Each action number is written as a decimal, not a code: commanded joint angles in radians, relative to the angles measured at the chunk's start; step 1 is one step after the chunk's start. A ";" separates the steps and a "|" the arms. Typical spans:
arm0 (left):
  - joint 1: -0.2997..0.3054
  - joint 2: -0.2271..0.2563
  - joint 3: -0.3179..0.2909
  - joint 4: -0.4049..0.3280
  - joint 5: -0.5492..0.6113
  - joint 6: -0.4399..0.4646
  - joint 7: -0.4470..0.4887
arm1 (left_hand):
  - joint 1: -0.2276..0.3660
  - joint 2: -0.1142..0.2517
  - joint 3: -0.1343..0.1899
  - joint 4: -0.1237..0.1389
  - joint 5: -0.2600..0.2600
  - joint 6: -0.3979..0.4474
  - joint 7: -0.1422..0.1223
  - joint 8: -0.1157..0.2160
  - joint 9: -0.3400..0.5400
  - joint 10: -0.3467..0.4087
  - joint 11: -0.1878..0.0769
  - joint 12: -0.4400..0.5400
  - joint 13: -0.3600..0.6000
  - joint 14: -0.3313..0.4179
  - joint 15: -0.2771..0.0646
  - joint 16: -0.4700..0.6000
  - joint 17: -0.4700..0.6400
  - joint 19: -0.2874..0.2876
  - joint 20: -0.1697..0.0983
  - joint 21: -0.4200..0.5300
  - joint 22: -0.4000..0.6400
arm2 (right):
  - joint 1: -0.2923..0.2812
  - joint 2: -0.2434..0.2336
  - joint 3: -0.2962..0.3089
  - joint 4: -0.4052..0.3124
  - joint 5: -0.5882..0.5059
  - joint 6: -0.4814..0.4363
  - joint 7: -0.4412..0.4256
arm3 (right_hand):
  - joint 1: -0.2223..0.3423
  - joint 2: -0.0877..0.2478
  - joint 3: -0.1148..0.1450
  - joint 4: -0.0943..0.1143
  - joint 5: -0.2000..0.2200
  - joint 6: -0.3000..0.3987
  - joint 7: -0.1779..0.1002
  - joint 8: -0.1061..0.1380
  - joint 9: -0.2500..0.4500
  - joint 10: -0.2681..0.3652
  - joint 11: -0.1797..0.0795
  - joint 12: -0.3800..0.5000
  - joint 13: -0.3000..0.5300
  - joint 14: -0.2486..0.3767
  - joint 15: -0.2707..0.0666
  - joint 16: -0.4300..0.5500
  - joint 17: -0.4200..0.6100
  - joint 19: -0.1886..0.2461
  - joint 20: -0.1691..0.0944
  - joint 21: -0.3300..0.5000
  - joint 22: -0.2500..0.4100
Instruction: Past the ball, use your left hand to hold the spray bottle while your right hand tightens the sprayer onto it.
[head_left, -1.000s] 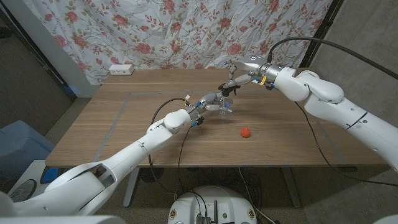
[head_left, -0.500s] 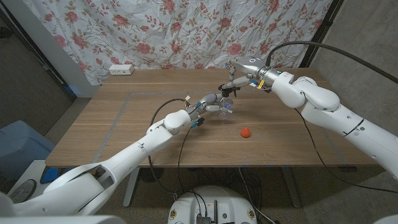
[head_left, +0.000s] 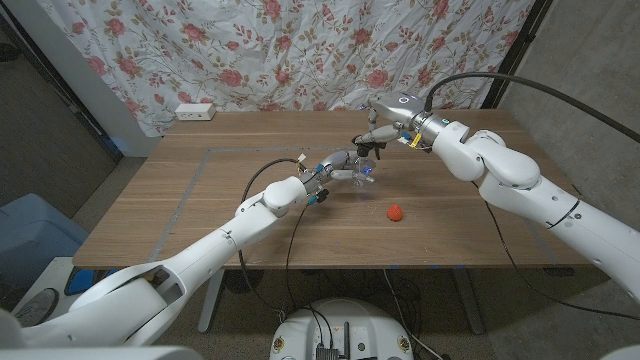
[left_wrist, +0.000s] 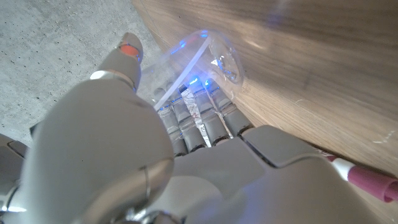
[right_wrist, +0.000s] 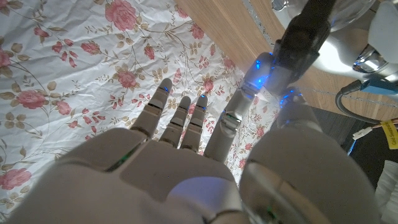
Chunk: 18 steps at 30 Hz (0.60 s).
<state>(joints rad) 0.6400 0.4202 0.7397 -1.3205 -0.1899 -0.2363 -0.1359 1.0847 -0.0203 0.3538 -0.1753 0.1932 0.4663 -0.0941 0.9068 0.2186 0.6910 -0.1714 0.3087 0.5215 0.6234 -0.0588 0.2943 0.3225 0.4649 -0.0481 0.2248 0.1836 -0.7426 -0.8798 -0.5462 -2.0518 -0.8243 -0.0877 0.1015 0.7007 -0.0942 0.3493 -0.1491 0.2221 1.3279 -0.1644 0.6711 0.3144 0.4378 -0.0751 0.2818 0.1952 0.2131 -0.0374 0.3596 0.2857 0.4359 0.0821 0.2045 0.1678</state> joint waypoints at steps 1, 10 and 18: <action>-0.012 -0.008 0.001 0.023 -0.002 -0.017 -0.011 | -0.045 0.147 0.021 0.008 0.008 0.015 0.014 0.007 0.001 0.003 0.003 -0.004 0.006 0.011 -0.126 0.000 0.003 0.009 0.003 0.001 0.002 | -0.007 0.024 -0.008 -0.026 -0.025 -0.066 0.040 | 0.017 0.007 0.008 -0.005 0.002 0.026 0.006 0.017 0.007 0.018 -0.006 0.005 0.002 0.011 -0.006 0.010 0.004 0.008 0.000 -0.004 0.003; -0.014 -0.014 0.000 0.037 -0.004 -0.022 -0.009 | -0.046 0.147 0.021 0.008 0.008 0.015 0.016 0.008 0.000 0.006 0.003 -0.004 0.007 0.011 -0.126 -0.001 0.003 0.009 0.004 0.001 0.002 | 0.002 0.047 -0.018 -0.034 -0.023 -0.122 0.078 | 0.065 0.018 0.032 -0.022 -0.012 0.059 0.039 0.051 0.021 0.037 -0.008 -0.002 0.000 0.027 -0.010 0.013 -0.004 0.003 0.011 -0.009 0.003; -0.019 -0.022 0.001 0.049 -0.004 -0.025 -0.008 | -0.047 0.147 0.023 0.007 0.008 0.014 0.015 0.009 0.000 0.006 0.003 -0.006 0.007 0.011 -0.126 -0.004 0.002 0.009 0.005 0.001 0.002 | 0.011 0.069 -0.027 -0.026 -0.001 -0.154 0.086 | 0.113 0.026 0.063 -0.033 -0.007 0.072 0.060 0.084 0.038 0.053 0.004 -0.007 -0.001 0.041 -0.012 0.011 -0.013 0.005 0.014 -0.010 0.003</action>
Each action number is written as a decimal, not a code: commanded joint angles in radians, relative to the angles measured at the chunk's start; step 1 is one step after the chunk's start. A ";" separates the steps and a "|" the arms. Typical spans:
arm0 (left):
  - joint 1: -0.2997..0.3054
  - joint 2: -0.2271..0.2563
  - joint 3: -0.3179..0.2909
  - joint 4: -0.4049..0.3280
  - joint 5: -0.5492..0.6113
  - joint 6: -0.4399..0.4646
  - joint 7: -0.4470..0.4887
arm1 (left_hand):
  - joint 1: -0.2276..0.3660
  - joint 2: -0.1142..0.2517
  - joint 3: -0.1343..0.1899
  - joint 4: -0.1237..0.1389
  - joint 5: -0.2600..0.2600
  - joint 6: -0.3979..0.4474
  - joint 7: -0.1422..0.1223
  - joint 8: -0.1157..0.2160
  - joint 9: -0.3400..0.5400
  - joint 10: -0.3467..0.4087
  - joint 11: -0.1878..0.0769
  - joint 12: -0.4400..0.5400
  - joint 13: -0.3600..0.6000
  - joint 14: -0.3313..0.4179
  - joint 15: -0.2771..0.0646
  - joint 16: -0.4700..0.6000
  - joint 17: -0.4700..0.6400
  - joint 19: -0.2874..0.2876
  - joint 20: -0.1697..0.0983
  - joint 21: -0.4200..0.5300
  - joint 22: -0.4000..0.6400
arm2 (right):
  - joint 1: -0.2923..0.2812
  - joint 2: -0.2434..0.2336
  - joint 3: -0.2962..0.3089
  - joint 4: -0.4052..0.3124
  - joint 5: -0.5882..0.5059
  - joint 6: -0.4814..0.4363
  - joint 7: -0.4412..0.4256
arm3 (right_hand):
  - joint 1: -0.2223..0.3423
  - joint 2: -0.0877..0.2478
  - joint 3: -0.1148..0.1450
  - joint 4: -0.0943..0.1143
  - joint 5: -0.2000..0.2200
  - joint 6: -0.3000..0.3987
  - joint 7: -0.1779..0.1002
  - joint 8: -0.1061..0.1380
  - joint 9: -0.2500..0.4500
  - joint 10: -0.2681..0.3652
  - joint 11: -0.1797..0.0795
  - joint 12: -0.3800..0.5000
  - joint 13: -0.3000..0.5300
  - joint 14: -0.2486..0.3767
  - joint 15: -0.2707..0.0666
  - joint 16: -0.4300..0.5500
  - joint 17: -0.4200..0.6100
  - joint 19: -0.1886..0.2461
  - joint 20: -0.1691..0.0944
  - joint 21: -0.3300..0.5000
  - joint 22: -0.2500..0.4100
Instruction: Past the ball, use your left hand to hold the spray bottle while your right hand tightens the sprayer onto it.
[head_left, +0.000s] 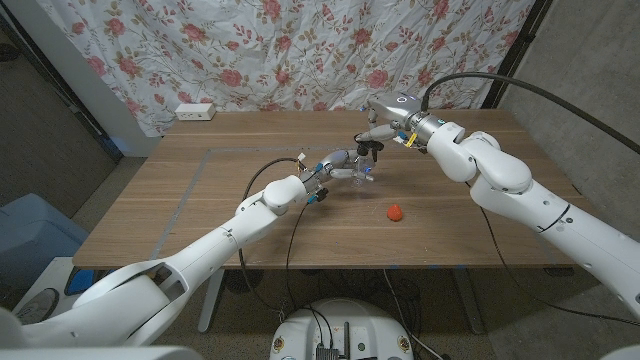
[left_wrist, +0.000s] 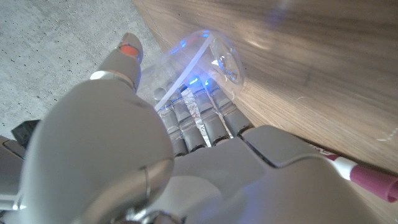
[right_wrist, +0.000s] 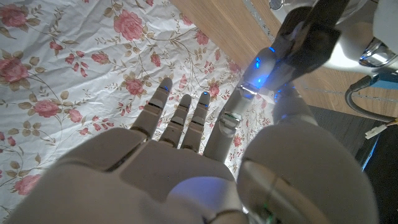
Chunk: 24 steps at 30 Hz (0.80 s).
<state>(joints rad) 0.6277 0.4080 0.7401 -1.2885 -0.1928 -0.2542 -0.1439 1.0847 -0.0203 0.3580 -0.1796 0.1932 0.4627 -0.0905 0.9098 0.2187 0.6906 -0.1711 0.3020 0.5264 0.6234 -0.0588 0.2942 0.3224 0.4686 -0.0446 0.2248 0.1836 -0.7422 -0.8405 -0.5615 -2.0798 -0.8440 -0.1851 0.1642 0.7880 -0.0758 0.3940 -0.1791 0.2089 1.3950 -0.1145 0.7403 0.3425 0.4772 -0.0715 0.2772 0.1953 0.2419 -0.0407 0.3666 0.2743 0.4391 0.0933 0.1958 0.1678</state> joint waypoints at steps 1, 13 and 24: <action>-0.006 -0.010 0.001 0.017 -0.002 -0.007 0.001 | -0.047 0.148 0.019 0.012 0.008 0.017 0.012 0.006 0.000 0.005 0.003 0.001 0.003 0.010 -0.126 -0.004 0.002 0.005 0.001 0.001 0.002 | 0.011 0.031 -0.013 0.002 0.020 -0.060 0.020 | 0.031 0.006 0.022 -0.004 0.008 0.005 0.014 0.019 0.013 0.015 0.002 -0.003 -0.001 0.016 -0.008 0.003 -0.003 0.002 0.003 -0.001 0.003; -0.012 -0.013 0.001 0.020 -0.002 -0.007 -0.001 | -0.047 0.147 0.021 0.011 0.008 0.017 0.011 0.008 0.000 0.006 0.002 -0.001 0.004 0.009 -0.126 -0.008 0.000 0.004 0.002 0.000 0.002 | 0.014 0.036 -0.015 0.000 0.044 -0.094 -0.005 | 0.010 -0.005 0.029 0.018 0.014 -0.011 0.004 0.049 0.037 0.021 0.008 -0.014 -0.001 0.027 -0.001 0.001 -0.006 0.004 0.006 -0.002 0.003; -0.015 -0.014 0.001 0.022 -0.003 -0.014 -0.003 | -0.048 0.144 0.022 0.009 0.008 0.016 0.008 0.010 0.000 0.007 0.000 -0.002 0.004 0.009 -0.126 -0.011 -0.002 0.004 0.003 0.000 0.002 | 0.034 0.002 0.001 -0.024 0.079 -0.100 0.039 | -0.223 -0.028 -0.038 0.103 -0.031 -0.141 0.016 0.037 0.075 0.005 0.037 -0.047 0.004 0.015 0.037 -0.008 0.002 -0.010 0.026 -0.004 0.005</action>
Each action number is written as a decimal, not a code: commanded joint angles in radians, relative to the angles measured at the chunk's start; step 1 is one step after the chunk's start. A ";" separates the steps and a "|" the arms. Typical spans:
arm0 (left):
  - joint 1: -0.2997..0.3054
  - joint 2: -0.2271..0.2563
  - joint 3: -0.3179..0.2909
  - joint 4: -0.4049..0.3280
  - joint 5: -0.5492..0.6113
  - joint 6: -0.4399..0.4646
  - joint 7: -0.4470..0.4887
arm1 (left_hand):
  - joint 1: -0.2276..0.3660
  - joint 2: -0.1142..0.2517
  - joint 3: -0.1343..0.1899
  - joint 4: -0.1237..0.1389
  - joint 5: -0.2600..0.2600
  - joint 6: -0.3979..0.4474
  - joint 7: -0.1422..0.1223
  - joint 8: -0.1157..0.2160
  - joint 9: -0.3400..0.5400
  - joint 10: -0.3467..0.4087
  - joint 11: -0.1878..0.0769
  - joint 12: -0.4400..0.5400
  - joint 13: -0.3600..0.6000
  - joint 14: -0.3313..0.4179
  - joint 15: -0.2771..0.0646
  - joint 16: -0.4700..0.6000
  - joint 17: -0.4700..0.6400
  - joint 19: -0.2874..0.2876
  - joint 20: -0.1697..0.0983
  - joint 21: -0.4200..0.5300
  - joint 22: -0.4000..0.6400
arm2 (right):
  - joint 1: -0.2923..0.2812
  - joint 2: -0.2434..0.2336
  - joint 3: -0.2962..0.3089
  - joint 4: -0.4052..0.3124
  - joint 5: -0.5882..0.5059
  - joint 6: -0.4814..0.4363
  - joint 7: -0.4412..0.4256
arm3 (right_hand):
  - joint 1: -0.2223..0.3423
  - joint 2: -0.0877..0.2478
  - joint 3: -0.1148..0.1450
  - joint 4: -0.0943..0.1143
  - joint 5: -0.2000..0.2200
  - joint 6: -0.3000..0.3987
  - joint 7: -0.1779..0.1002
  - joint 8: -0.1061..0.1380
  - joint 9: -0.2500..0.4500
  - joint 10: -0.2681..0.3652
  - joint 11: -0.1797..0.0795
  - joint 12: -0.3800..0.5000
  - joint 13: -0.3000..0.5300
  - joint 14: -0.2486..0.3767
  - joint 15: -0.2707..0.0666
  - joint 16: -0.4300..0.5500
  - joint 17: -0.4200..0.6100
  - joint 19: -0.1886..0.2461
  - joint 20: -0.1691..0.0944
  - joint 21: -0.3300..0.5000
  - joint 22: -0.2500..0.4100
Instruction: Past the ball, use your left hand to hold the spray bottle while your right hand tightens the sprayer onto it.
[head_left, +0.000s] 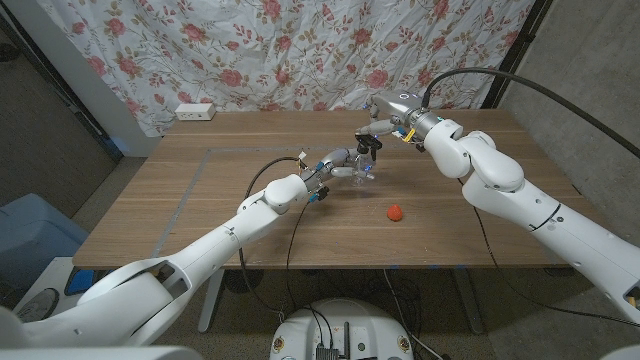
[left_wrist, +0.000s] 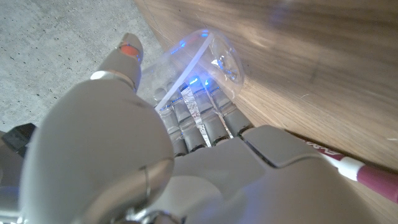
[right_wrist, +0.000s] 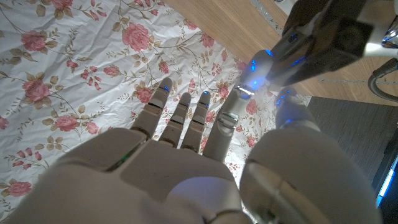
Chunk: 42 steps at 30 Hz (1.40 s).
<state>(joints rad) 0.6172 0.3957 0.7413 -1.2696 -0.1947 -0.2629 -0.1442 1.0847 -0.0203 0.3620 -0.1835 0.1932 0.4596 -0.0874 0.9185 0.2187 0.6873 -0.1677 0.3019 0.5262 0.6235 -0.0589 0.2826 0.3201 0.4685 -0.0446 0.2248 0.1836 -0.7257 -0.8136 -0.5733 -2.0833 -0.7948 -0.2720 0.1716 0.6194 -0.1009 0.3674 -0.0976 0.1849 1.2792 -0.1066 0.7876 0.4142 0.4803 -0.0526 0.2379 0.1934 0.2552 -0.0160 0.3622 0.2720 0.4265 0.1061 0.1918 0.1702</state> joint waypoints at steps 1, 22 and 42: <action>-0.005 -0.001 0.000 0.003 -0.001 -0.005 -0.004 | -0.048 0.144 0.018 0.013 0.008 0.020 0.006 0.002 0.000 0.010 -0.003 -0.003 0.005 0.009 -0.126 0.000 0.000 0.004 0.002 0.000 0.002 | 0.020 -0.026 0.012 -0.023 0.027 -0.018 0.037 | -0.068 -0.003 -0.016 0.026 -0.008 -0.033 0.009 -0.016 -0.001 -0.002 0.022 -0.010 0.006 0.001 0.013 -0.005 0.005 0.002 0.014 0.000 0.003; -0.023 0.002 0.000 0.019 -0.007 -0.012 -0.034 | -0.052 0.138 0.014 0.014 0.007 0.018 0.007 0.005 -0.001 0.008 -0.005 -0.008 0.005 0.007 -0.126 -0.002 0.000 0.002 0.003 -0.001 0.002 | 0.075 -0.130 0.072 -0.011 0.182 0.132 0.125 | -0.121 0.026 -0.017 -0.028 -0.004 -0.455 -0.014 -0.256 -0.167 -0.192 0.076 -0.055 0.017 -0.148 0.107 -0.078 0.021 -0.124 0.072 -0.012 0.001; -0.030 0.010 0.001 0.015 -0.017 0.013 -0.055 | -0.056 0.136 0.015 0.015 0.008 0.020 0.005 0.008 -0.003 0.007 -0.005 -0.014 0.004 0.001 -0.125 -0.008 -0.003 -0.005 0.004 -0.004 0.002 | 0.138 -0.189 0.091 0.096 0.312 0.348 0.188 | 0.054 0.043 0.045 -0.078 0.011 -0.730 -0.114 -0.364 -0.183 -0.456 0.047 -0.059 0.019 -0.305 0.155 -0.143 0.020 -0.211 0.076 -0.010 0.000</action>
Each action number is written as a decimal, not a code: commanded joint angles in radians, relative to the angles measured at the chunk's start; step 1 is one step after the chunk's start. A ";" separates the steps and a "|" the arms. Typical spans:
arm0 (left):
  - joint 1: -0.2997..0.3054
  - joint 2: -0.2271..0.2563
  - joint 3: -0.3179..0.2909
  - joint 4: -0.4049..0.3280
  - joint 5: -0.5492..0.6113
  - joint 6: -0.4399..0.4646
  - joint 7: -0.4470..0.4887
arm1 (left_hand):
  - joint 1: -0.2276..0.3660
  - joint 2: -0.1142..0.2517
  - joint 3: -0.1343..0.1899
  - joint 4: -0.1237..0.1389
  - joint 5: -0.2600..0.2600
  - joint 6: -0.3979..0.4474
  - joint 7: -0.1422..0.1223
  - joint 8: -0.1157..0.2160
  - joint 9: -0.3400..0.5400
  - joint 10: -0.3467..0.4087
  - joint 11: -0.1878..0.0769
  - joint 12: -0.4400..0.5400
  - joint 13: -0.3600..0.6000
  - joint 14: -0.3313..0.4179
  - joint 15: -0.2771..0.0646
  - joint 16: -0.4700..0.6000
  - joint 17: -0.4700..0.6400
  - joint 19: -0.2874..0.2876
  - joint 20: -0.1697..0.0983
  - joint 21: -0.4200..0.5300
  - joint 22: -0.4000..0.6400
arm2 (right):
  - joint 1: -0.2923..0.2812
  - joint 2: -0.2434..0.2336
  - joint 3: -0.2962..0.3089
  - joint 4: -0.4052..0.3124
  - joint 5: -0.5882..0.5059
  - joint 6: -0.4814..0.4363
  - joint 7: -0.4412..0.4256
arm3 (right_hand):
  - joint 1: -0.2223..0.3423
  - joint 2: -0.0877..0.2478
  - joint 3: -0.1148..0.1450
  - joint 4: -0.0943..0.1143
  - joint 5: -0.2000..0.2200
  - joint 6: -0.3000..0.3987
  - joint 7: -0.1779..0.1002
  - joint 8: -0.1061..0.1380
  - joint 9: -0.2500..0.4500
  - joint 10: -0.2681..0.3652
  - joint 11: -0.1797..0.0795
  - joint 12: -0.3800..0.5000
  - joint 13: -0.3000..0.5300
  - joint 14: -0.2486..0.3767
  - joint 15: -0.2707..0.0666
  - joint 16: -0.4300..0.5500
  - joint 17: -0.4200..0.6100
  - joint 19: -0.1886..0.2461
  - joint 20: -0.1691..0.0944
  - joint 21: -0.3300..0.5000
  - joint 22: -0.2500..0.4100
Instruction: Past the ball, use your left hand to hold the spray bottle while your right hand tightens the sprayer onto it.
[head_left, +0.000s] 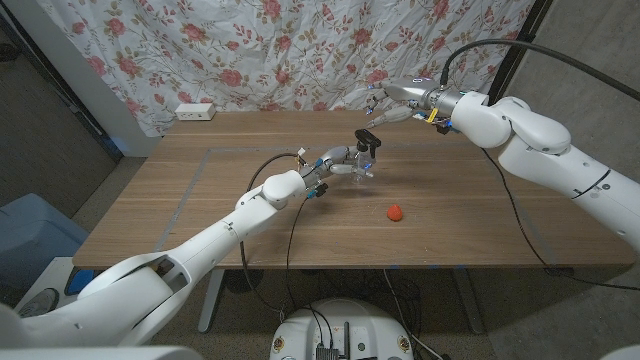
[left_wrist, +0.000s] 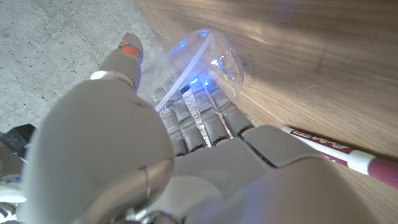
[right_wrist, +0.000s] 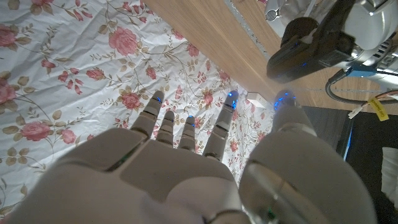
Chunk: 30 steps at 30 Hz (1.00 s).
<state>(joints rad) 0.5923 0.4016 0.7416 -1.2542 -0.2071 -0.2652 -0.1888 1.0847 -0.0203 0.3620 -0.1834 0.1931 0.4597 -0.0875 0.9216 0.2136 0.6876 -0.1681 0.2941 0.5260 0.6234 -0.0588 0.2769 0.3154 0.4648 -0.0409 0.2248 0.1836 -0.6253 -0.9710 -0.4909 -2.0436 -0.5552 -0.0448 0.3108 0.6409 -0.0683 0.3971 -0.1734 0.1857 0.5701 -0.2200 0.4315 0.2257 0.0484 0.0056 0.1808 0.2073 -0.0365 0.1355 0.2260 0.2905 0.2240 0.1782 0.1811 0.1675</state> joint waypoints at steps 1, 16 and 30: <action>-0.005 0.004 0.001 0.000 -0.005 0.017 -0.011 | -0.056 0.135 0.015 0.014 0.008 0.020 0.006 0.005 0.002 0.005 -0.006 -0.008 0.004 0.001 -0.125 -0.003 0.001 -0.002 0.000 -0.004 0.002 | 0.041 -0.033 0.008 0.062 0.076 0.131 0.051 | 0.042 0.012 0.019 -0.005 0.012 -0.024 -0.001 -0.009 0.005 -0.026 -0.011 0.000 0.005 -0.017 0.005 -0.008 0.001 -0.009 0.002 0.001 0.002; -0.015 0.011 0.002 -0.004 -0.010 0.028 -0.029 | -0.059 0.134 0.015 0.015 0.007 0.021 0.001 0.006 0.001 0.008 -0.005 -0.012 -0.001 -0.001 -0.126 -0.006 -0.001 -0.007 0.002 -0.007 0.001 | 0.101 -0.026 -0.013 0.193 0.033 0.381 -0.004 | 0.164 -0.007 0.055 -0.017 0.039 -0.065 -0.002 -0.027 0.003 -0.076 -0.015 0.004 0.004 -0.026 0.000 -0.012 -0.010 -0.004 -0.023 0.006 0.001; -0.017 0.012 0.004 -0.006 -0.010 0.036 -0.031 | -0.062 0.134 0.014 0.016 0.007 0.024 -0.001 0.009 0.000 0.012 -0.004 -0.017 -0.006 -0.001 -0.126 -0.007 -0.002 -0.008 0.003 -0.008 0.001 | 0.147 0.022 -0.034 0.302 0.042 0.534 -0.016 | 0.299 -0.019 0.097 -0.017 0.074 -0.010 -0.002 -0.004 0.009 -0.106 -0.040 0.011 0.001 -0.043 -0.008 -0.016 -0.019 -0.006 -0.047 0.004 -0.001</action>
<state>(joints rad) 0.5775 0.4131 0.7435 -1.2595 -0.2154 -0.2350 -0.2147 1.0847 -0.0203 0.3620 -0.1833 0.1932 0.4597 -0.0875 0.9248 0.2138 0.6878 -0.1682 0.2808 0.5189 0.6233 -0.0588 0.2735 0.3109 0.4595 -0.0357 0.2181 0.1814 -0.5127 -0.9776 -0.5082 -1.8169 -0.5193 0.3745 0.2971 0.9169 -0.0832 0.4833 -0.1916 0.2516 0.5423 -0.2207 0.4181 0.2304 -0.0470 -0.0305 0.1851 0.2071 -0.0692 0.1224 0.2107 0.2721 0.2140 0.1424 0.1812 0.1677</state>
